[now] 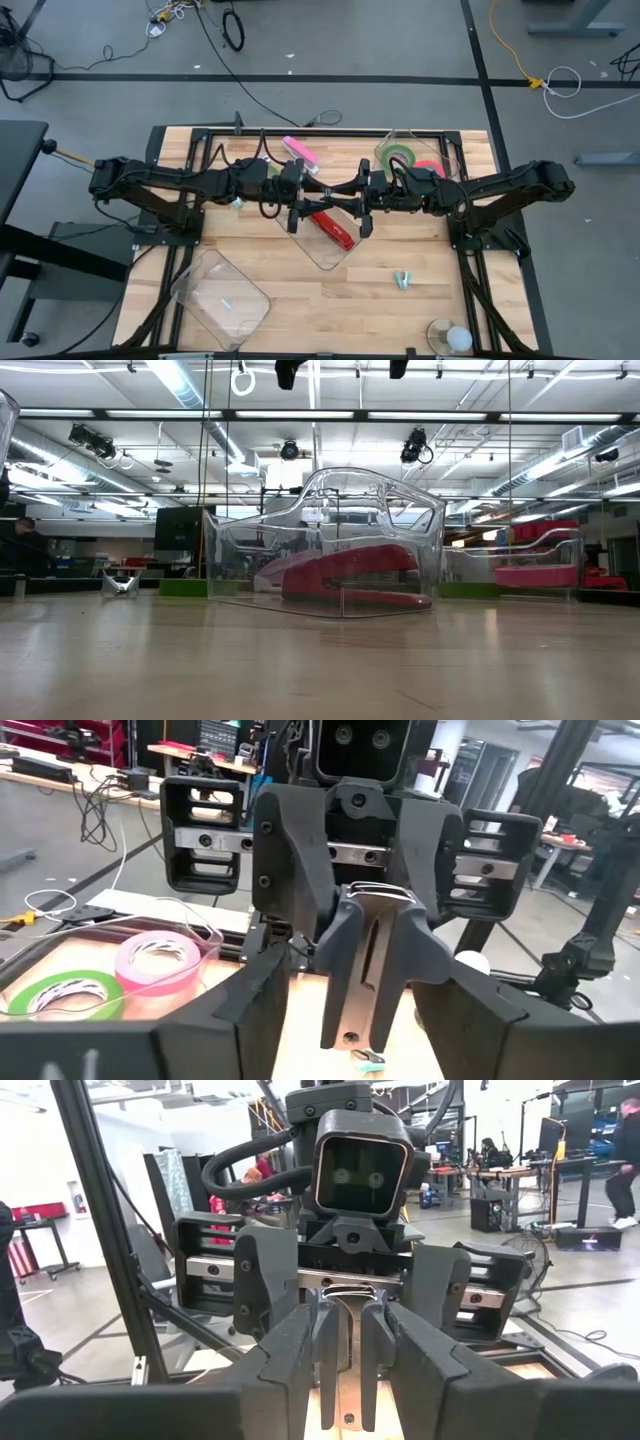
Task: Pick and place Stapler, Stapler remover, tape
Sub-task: Put the black staple remover into the bottom transparent bin
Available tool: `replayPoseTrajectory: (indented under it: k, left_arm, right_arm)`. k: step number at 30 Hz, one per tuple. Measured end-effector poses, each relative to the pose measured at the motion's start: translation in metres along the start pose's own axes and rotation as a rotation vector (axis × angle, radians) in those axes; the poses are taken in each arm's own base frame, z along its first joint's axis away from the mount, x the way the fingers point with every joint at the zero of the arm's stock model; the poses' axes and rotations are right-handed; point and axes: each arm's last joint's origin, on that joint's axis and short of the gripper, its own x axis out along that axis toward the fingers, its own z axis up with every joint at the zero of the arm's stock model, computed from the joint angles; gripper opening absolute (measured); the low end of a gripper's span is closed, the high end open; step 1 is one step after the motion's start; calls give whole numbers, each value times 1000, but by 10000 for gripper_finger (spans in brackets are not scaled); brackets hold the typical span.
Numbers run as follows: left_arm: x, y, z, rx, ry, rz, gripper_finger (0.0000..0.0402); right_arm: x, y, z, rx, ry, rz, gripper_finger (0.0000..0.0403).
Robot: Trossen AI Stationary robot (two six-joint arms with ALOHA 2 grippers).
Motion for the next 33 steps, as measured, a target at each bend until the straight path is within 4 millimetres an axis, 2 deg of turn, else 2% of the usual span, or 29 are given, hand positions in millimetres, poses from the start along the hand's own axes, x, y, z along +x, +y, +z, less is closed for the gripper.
replayPoseTrajectory:
  k: [4, 8, 24, 33]
  left_arm:
    - [0, 0, 0, -1, 2, -9, 236]
    - [0, 0, 0, -1, 3, -15, 239]
    - [0, -1, 0, 0, 5, -31, 222]
    - [0, -1, 0, 1, 6, -38, 181]
  right_arm:
    - [0, 0, 0, 0, 0, 2, 108]
    - [0, 0, 0, -4, 0, 1, 108]
    - [0, 0, 0, -2, 0, -1, 108]
    - [0, 0, 0, -1, 1, -3, 108]
